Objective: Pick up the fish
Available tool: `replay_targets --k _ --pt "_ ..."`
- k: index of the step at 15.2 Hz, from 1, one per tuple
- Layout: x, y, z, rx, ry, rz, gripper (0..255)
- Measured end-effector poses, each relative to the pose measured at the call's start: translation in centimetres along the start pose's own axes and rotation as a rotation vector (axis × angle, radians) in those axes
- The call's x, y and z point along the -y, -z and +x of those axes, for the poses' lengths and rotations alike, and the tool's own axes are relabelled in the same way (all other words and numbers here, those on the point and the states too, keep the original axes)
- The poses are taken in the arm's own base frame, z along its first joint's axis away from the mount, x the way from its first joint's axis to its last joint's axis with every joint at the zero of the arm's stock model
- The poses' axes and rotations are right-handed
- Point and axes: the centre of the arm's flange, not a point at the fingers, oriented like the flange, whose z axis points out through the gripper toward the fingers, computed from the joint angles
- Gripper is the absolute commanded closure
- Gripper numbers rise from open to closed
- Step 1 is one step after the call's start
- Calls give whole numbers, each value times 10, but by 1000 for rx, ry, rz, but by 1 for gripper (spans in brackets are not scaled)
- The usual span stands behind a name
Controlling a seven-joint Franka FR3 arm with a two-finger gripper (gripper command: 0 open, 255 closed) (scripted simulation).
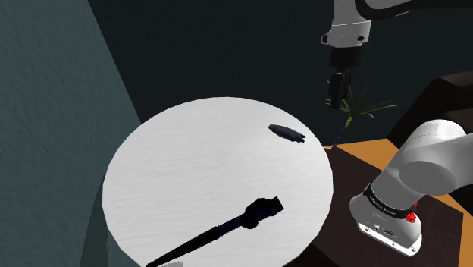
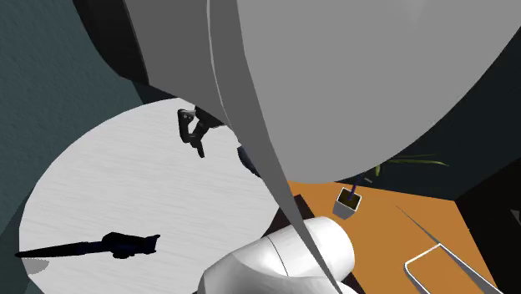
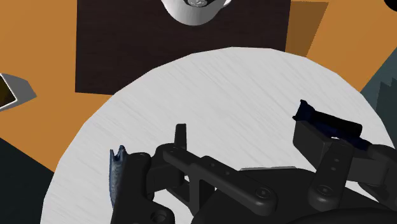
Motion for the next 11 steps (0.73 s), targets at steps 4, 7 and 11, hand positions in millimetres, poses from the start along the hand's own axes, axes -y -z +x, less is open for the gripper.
replay_targets --k 4,7,11 --pt "-17 -17 15 -2 5 2 0" --pt "-36 -40 38 -7 13 4 0" --pt "-59 -70 69 -15 24 7 0"
